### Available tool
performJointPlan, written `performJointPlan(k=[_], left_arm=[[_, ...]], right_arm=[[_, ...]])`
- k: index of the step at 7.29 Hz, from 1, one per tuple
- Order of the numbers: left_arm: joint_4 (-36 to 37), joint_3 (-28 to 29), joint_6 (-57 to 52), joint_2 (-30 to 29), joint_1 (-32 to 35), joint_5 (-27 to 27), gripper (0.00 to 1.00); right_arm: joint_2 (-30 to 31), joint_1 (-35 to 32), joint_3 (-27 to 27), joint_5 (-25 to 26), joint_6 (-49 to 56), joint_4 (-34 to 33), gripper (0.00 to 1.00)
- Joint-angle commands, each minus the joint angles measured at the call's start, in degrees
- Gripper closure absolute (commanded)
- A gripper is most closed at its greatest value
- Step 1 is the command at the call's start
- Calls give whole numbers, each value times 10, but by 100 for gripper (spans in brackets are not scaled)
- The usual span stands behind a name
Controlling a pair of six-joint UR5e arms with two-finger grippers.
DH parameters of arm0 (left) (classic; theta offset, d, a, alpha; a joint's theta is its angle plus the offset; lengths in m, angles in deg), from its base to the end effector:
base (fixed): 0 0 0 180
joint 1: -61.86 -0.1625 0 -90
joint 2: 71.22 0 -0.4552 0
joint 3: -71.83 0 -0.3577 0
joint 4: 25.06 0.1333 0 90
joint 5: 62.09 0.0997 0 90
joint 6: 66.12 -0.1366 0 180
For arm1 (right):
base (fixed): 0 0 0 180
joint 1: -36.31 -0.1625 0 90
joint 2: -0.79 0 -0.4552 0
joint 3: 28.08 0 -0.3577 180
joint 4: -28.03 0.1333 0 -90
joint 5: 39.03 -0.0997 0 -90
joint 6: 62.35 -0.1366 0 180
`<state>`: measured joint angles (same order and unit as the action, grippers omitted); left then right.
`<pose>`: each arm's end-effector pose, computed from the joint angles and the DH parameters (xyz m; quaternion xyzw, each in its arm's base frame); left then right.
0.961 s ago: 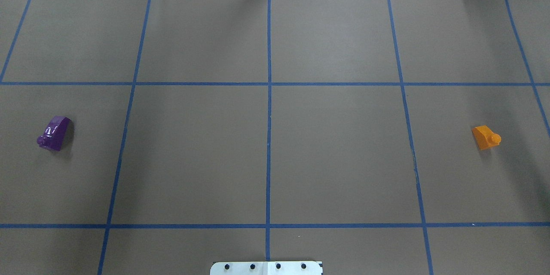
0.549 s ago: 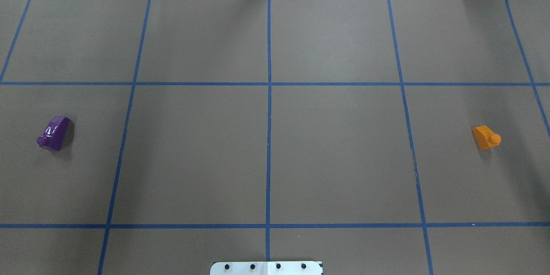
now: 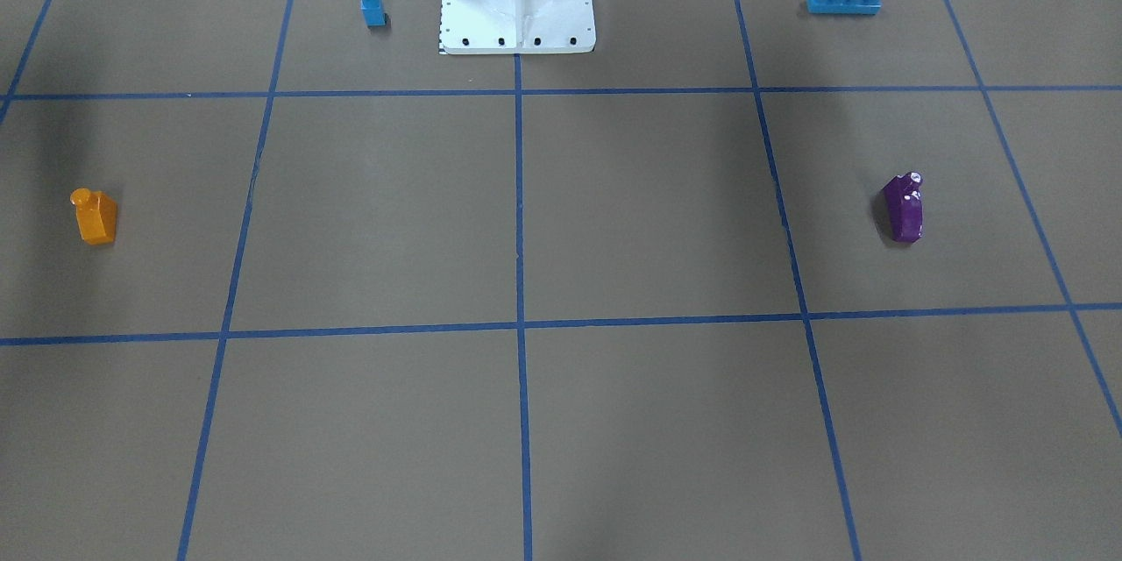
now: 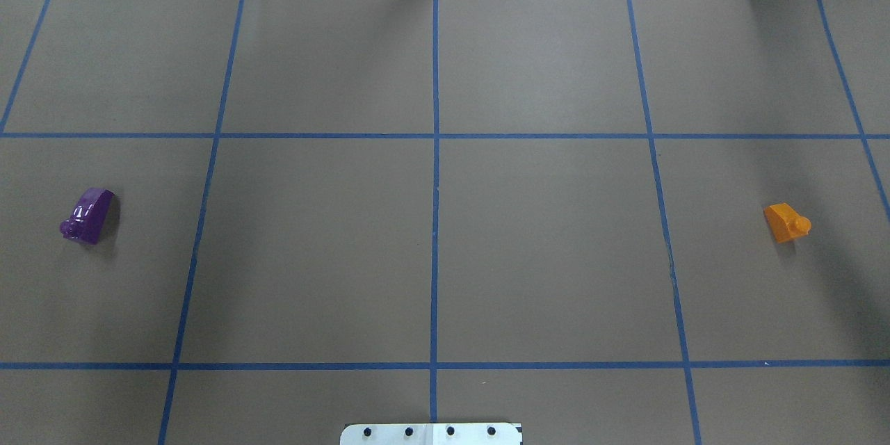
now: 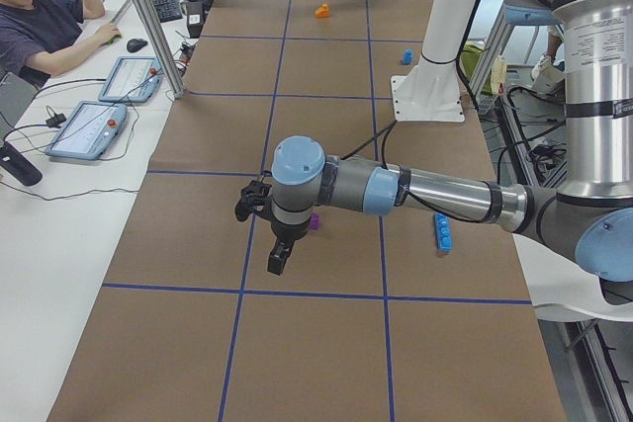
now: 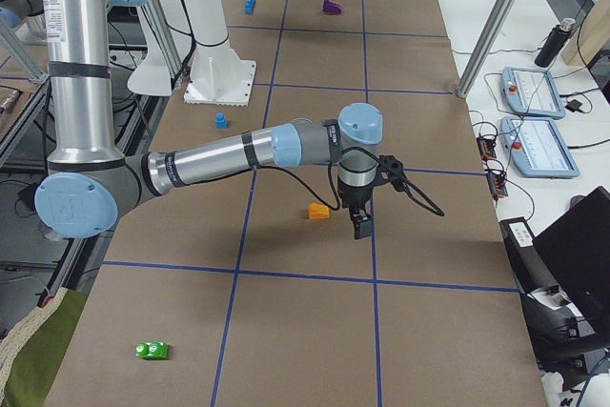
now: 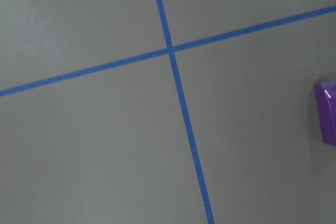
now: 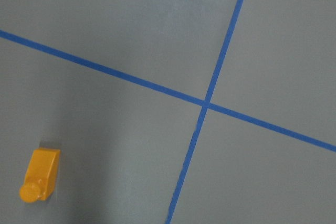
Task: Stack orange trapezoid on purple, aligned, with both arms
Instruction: 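Move the left gripper toward the purple trapezoid block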
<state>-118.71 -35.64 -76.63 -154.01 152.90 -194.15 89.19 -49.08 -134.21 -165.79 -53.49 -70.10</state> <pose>-0.0493 -0.4152 0.6249 0.1483 0.3430 0.1198 0.9198 0.0136 -0.4726 0.5999 0.0910 -0.3111 -0.1371 0.9360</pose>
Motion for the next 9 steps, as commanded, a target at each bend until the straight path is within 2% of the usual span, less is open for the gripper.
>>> performJointPlan(k=[1,3,4,5,6,7,9], left_arm=[[-85,22,1,-23,-6,-2,0],[-102,38,41,-37,-10,-6,0],[-117,39,47,-38,-31,-22,0],[-119,41,69,-38,-67,-29,0],[-123,42,141,-37,-105,-28,0],[-151,43,228,-31,-135,-27,0],[-311,46,408,29,-194,0,0]], right_arm=[[-21,0,2,-2,-6,54,0],[-16,0,25,-10,-23,102,0],[-15,7,25,-16,-35,120,0],[-18,42,25,-16,-59,127,0],[-23,74,24,-14,-108,129,0],[-23,84,20,-15,-135,142,0],[-16,86,21,-16,-135,152,0]])
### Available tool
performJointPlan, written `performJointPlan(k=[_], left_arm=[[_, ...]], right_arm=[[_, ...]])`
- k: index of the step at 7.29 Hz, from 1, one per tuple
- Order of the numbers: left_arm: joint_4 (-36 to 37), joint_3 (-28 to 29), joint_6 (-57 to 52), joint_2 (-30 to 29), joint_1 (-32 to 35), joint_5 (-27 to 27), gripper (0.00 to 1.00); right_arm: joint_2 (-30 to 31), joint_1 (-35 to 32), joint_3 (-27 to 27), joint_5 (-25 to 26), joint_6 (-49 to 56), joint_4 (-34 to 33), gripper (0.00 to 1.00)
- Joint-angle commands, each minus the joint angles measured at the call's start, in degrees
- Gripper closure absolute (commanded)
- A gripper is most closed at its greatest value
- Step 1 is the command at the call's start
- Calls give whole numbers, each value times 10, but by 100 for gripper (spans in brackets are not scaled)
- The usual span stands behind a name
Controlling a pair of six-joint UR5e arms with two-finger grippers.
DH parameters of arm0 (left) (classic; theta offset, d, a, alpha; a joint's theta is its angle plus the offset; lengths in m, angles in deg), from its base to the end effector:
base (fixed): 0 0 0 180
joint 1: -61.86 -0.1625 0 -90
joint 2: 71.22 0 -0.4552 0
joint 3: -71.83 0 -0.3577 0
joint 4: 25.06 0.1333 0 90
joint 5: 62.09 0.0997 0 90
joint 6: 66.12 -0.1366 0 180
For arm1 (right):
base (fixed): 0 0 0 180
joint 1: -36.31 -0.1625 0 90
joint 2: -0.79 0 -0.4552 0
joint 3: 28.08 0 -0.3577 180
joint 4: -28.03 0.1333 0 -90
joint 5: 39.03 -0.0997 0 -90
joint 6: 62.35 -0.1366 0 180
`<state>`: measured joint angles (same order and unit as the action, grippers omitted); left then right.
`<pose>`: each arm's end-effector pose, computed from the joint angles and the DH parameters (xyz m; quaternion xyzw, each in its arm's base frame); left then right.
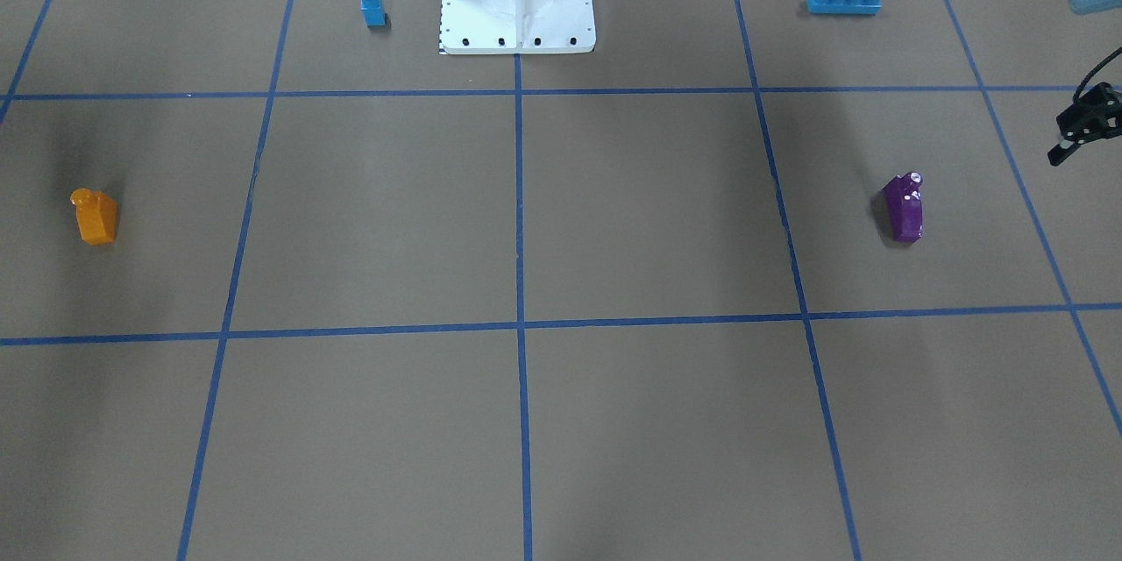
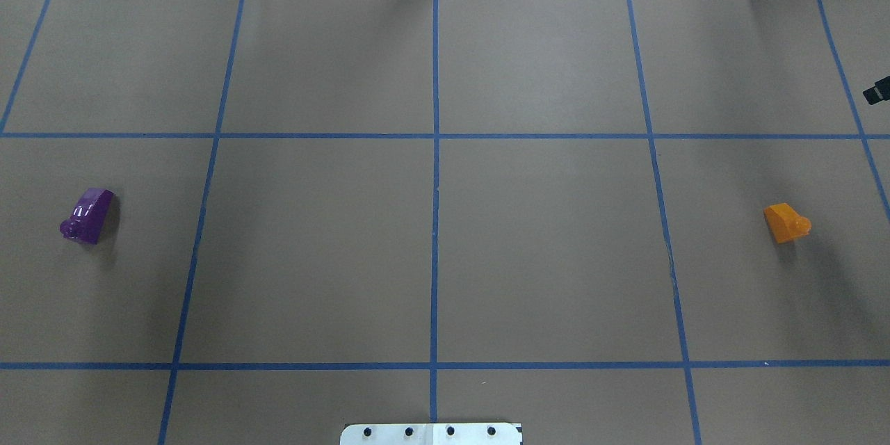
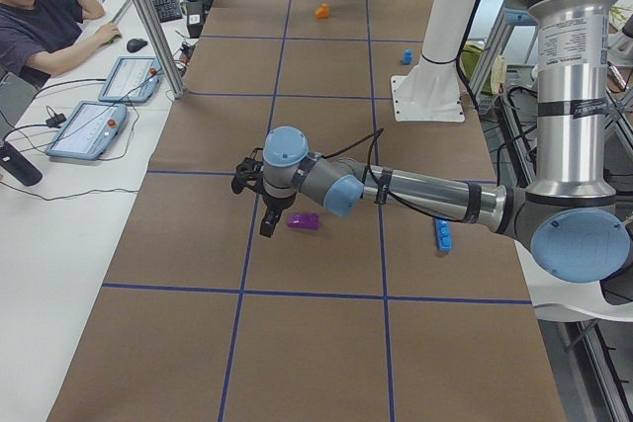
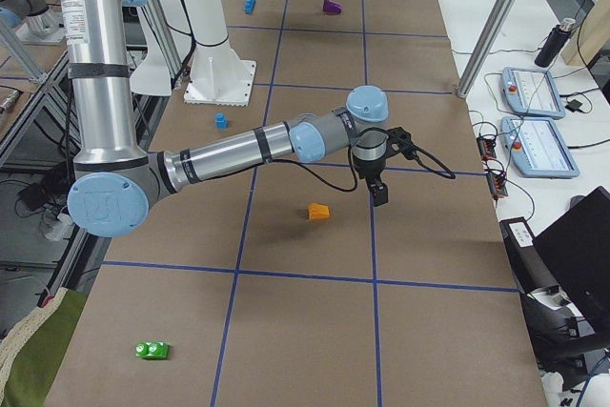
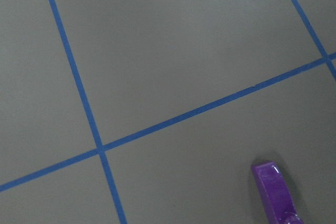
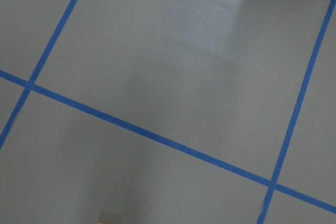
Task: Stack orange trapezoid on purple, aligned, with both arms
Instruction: 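Lower the left gripper and grasp the purple trapezoid block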
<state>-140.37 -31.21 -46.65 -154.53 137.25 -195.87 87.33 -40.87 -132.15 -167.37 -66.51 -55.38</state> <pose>0.0732 -0.4347 0.6067 0.1369 0.4171 0.0638 0.8962 -0.0643 -0.5016 0.5662 0.1478 -0.3467 -0.1382 0.9159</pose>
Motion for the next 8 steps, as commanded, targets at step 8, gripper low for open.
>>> performJointPlan(k=[8], left_arm=[[-168,35,294,26,-269,193,40]], right_arm=[[6,4,1,0,-4,5,0]])
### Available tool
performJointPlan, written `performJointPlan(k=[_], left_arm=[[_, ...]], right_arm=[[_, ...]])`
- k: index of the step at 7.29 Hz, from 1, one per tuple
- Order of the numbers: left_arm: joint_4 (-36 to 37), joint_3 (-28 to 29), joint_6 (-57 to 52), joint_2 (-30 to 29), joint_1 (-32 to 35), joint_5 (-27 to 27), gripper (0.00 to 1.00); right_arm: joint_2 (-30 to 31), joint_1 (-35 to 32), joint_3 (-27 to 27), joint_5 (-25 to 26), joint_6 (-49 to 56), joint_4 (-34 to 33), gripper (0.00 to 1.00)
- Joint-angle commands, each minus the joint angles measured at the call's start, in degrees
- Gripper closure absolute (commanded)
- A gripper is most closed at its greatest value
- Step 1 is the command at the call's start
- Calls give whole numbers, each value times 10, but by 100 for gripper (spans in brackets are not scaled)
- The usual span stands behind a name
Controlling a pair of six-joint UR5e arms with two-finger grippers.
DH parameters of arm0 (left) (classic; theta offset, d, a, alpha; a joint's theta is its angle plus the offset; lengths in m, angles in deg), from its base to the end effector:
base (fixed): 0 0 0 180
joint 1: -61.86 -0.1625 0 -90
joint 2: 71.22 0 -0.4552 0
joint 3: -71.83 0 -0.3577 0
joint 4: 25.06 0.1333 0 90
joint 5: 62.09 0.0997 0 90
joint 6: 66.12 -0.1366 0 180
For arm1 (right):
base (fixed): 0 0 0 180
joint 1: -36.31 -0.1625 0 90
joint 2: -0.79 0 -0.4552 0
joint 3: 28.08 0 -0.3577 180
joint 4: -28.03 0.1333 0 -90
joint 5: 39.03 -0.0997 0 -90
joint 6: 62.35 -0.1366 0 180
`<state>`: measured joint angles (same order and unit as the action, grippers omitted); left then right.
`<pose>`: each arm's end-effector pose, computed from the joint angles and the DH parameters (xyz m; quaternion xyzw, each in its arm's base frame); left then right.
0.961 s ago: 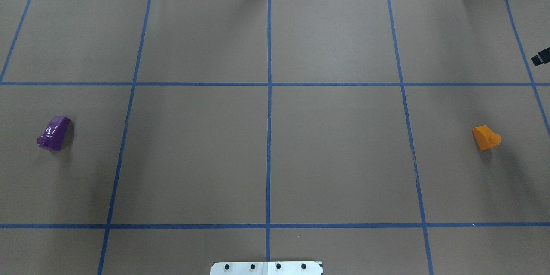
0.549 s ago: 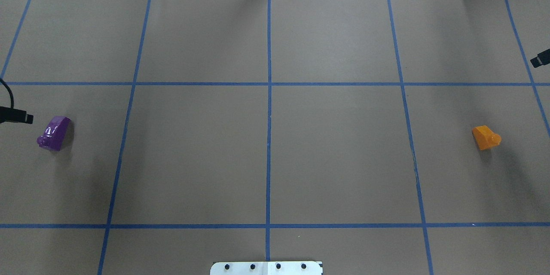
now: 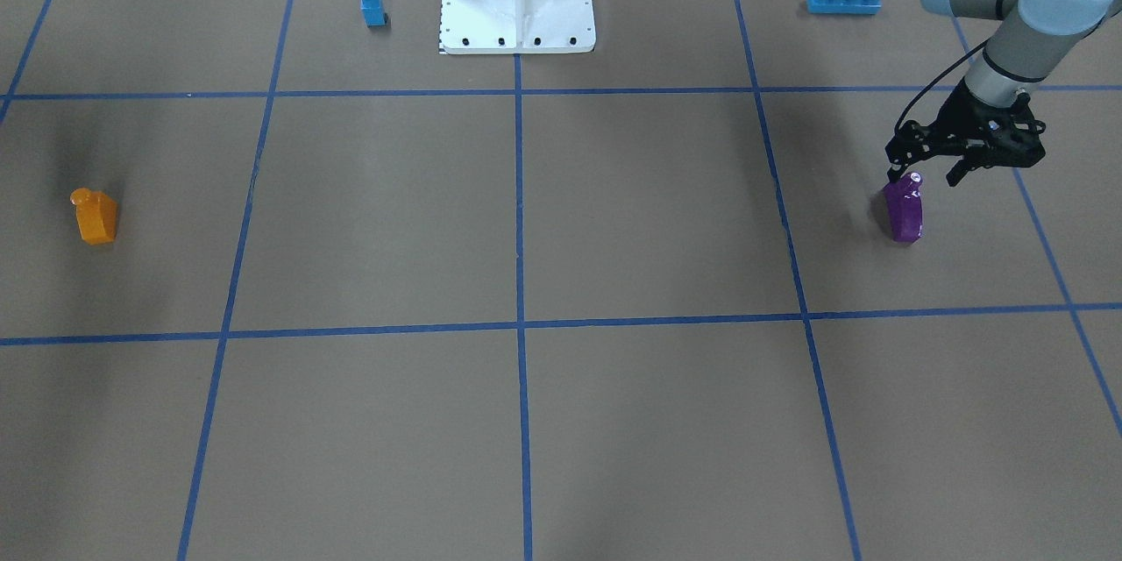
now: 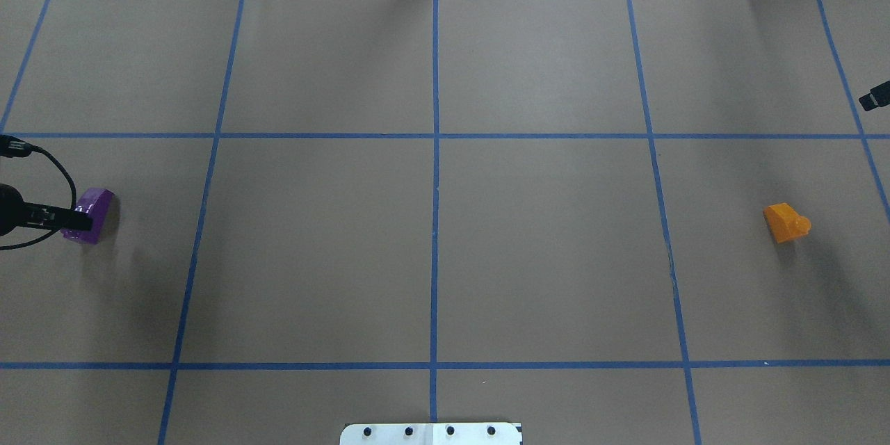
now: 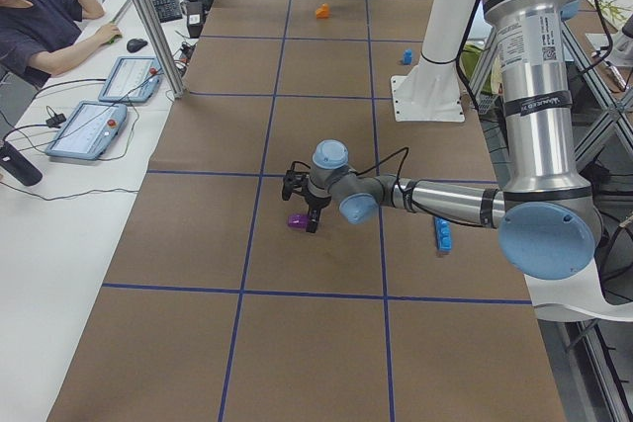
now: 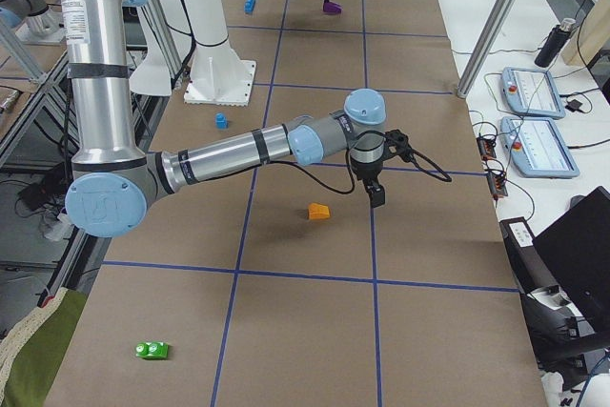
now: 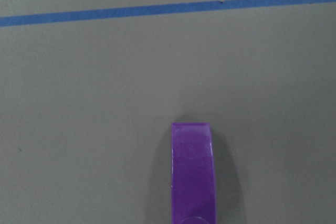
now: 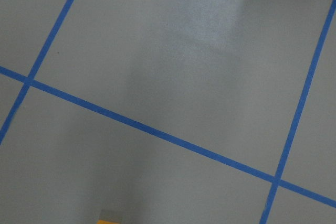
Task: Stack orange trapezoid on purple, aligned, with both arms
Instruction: 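Lower the left gripper and grasp the purple trapezoid block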
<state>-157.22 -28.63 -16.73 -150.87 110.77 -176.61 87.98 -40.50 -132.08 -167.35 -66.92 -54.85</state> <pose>0.2270 -0.3769 0.6345 0.1075 0.3897 0.0104 0.9146 -0.0666 -0.4972 0.5712 0.1439 -0.3475 -0.1373 0.9164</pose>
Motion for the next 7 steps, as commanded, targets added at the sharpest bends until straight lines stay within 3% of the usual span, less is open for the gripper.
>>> performJointPlan(k=[1,4,7], left_arm=[[1,17,-9,-19,-8,1,57],[1,29,-40,-21,-8,1,65],[1,30,-47,-19,-9,1,65]], right_arm=[[-1,0,0,0,0,0,0],[0,1,0,-1,-1,0,0],[0,2,0,-1,-1,0,0]])
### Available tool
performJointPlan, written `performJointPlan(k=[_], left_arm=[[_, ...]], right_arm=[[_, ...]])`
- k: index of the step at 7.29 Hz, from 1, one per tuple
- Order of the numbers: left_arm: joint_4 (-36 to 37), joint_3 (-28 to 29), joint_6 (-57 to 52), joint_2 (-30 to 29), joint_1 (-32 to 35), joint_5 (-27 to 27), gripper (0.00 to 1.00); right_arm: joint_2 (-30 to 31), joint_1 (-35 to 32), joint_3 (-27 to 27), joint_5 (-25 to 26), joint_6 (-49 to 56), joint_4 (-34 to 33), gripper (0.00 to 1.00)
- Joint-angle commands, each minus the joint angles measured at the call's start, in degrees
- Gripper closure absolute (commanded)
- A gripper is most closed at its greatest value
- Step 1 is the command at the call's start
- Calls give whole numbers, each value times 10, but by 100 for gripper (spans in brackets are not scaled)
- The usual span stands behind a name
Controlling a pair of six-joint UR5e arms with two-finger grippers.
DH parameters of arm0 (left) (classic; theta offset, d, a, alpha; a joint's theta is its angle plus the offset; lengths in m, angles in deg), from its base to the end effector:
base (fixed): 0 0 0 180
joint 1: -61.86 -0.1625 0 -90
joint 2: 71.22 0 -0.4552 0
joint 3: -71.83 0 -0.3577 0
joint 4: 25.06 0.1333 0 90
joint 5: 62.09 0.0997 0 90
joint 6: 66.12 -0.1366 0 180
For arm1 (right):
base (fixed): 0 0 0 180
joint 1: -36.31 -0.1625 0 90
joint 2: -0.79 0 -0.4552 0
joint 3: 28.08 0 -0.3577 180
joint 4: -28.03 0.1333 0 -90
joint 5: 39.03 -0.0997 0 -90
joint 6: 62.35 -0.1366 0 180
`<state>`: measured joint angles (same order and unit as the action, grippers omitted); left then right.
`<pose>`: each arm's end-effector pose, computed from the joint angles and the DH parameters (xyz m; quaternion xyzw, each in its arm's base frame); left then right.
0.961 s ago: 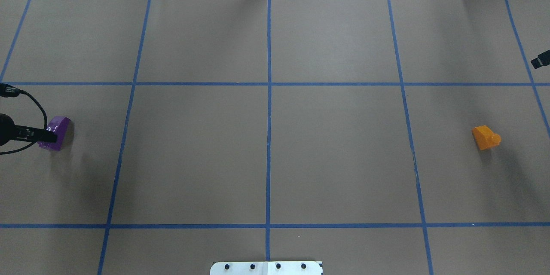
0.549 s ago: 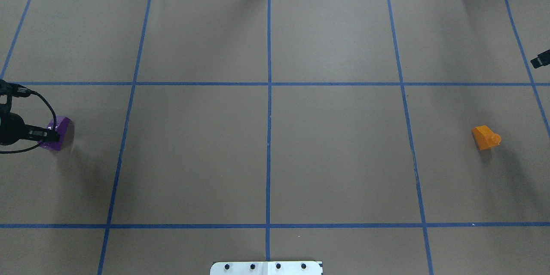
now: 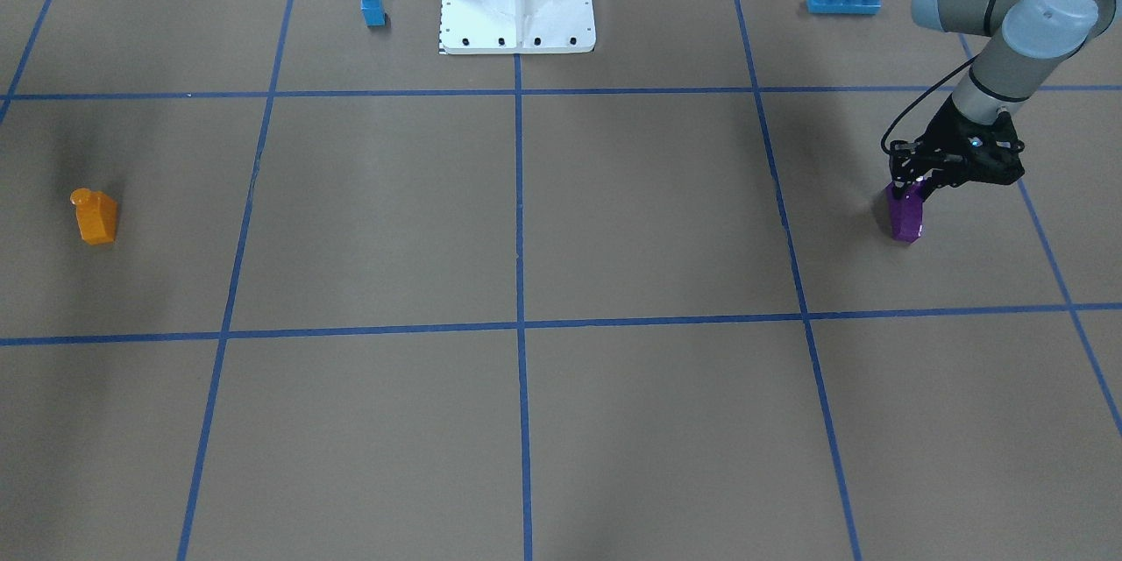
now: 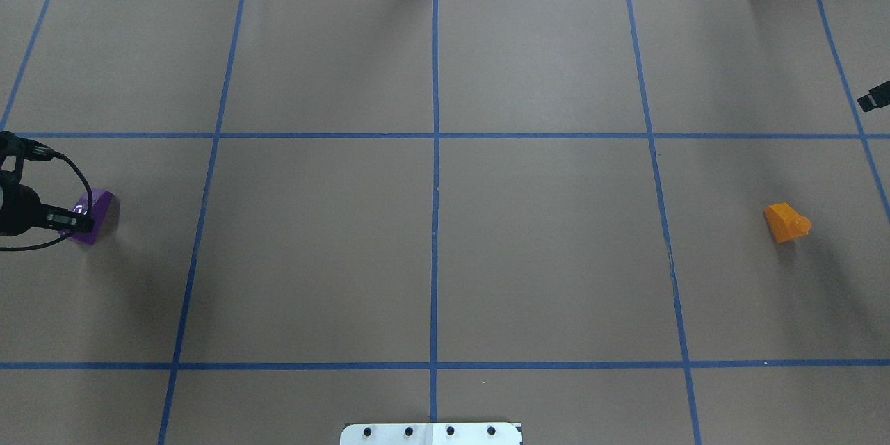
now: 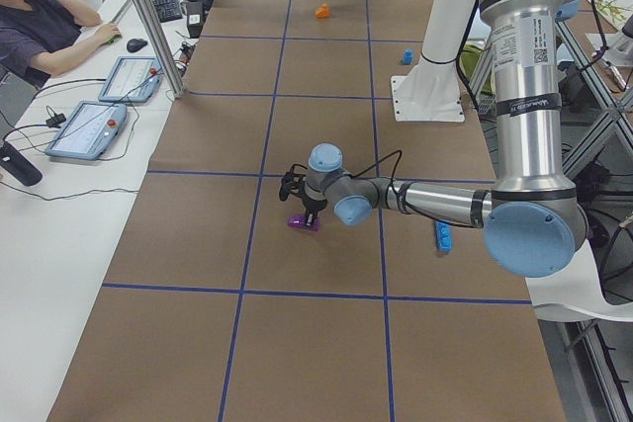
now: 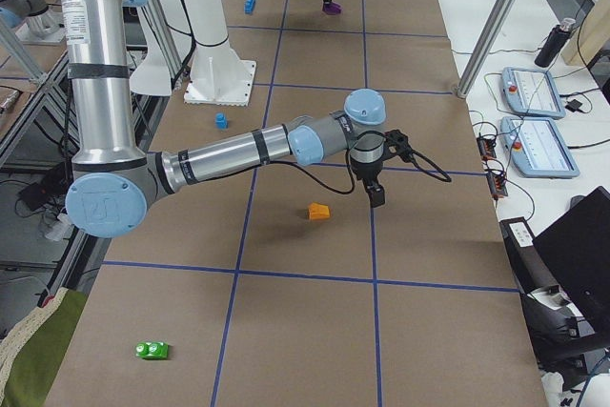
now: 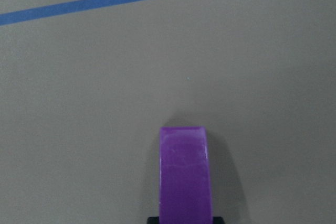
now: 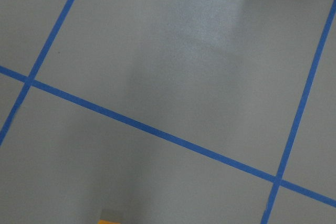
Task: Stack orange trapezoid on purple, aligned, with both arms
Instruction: 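Lower the left gripper and grasp the purple trapezoid block, then carry the purple block to the table center and set it down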
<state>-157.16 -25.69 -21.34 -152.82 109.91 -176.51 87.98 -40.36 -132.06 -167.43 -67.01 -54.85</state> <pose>0.2424 -0.3846 0.6462 0.1142 0.3801 0.0518 0.9164 -0.0680 -0.4970 0.5713 0.1429 -0.3484 -0.1378 0.9161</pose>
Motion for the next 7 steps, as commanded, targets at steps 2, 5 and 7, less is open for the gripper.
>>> performJointPlan(k=[2,5,7], left_arm=[[1,-9,0,0,0,-7,100],[135,-113,11,-42,1,-22,100],[290,-173,79,-146,-10,-21,100]], right_arm=[[0,0,1,0,0,0,0],[5,1,-1,0,-1,0,0],[6,2,-1,0,-1,0,0]])
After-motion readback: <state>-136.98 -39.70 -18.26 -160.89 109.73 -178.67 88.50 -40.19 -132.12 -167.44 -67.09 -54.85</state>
